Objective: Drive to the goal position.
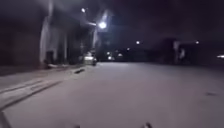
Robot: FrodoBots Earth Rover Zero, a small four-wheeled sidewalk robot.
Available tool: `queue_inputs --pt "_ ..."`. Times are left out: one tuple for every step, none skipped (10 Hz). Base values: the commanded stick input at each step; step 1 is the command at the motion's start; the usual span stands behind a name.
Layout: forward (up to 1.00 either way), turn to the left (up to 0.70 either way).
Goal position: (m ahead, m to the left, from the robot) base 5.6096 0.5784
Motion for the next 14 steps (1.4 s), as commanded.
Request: queue_inputs --pt "0.50 0.00" --pt "0.50 0.00" --pt "0.50 0.00" --pt "0.50 0.00" --pt "0.50 0.00" --pt "0.50 0.00" --pt "0.50 0.00" --pt "0.50 0.00" --pt "0.50 0.00" --pt "0.50 0.00" --pt "0.50 0.00" --pt "0.50 0.00" --pt "0.50 0.00" --pt "0.50 0.00"
